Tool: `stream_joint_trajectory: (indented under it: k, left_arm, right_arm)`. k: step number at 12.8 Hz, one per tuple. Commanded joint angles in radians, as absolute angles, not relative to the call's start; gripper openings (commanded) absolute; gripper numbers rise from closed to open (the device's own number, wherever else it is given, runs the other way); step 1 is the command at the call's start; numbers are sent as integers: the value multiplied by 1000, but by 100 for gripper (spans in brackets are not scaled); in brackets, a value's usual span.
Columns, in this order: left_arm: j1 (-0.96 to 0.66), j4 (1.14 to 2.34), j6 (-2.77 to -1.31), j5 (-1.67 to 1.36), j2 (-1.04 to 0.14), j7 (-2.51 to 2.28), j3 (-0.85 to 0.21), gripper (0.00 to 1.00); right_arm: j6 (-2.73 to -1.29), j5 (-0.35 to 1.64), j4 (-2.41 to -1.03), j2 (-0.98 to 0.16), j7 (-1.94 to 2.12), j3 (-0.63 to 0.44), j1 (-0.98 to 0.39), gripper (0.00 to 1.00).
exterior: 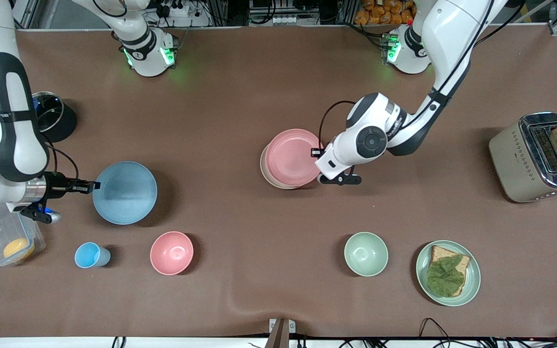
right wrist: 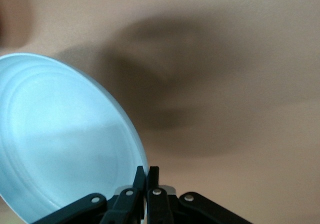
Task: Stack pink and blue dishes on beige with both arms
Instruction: 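Place the pink plate on the beige while the right gripper carries blue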
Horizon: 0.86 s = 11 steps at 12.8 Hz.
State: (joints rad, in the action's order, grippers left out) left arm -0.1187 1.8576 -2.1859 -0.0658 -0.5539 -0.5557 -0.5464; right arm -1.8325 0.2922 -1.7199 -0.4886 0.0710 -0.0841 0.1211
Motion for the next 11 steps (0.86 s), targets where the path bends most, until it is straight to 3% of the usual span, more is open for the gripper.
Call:
stream_joint_trajectory:
  k: [1, 11]
  left_arm:
    - [-141, 1836, -2192, -57, -583, -583, -538, 0]
    - [-160, 1815, -2263, -37, -650, -584, -537, 0]
  right_arm:
    - [-1835, 310, -1787, -417, 10, -83, 75, 0]
    - [-1835, 310, -1789, -414, -23, -84, 48, 0]
